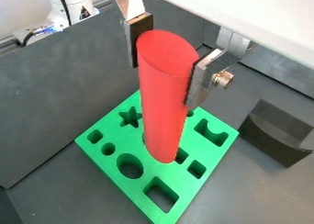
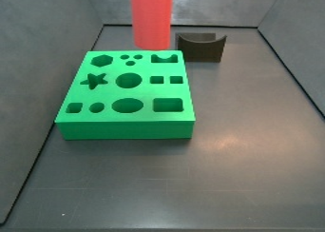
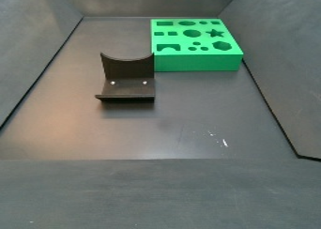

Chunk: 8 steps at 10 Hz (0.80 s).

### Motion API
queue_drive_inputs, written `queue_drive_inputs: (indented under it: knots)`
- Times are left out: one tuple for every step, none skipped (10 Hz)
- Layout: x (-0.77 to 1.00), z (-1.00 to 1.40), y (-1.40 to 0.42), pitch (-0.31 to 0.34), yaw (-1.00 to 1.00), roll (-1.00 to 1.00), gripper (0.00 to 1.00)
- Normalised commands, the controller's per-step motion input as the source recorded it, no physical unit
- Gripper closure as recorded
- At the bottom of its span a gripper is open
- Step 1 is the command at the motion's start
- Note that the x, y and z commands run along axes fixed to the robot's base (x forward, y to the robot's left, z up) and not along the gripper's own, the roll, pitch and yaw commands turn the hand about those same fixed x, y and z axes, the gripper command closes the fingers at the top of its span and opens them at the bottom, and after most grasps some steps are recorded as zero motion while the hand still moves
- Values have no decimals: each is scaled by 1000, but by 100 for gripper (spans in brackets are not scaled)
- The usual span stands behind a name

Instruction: Insert the oval object.

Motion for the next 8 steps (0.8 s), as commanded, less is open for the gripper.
queue_drive_inputs:
  knots:
    - [-574, -523, 0, 0, 529, -217, 100]
    - [-123, -497, -71, 40, 800, -79, 100]
    - [-49, -454, -106, 50, 814, -84, 100]
    - [-274, -491, -234, -107, 737, 0, 100]
    - [-26, -489, -363, -46, 326, 170, 100]
    - [17, -469, -371, 0, 183, 213, 100]
    - [51, -449, -320, 0, 140, 159, 100]
    - [0, -334, -14, 0, 106, 161, 100]
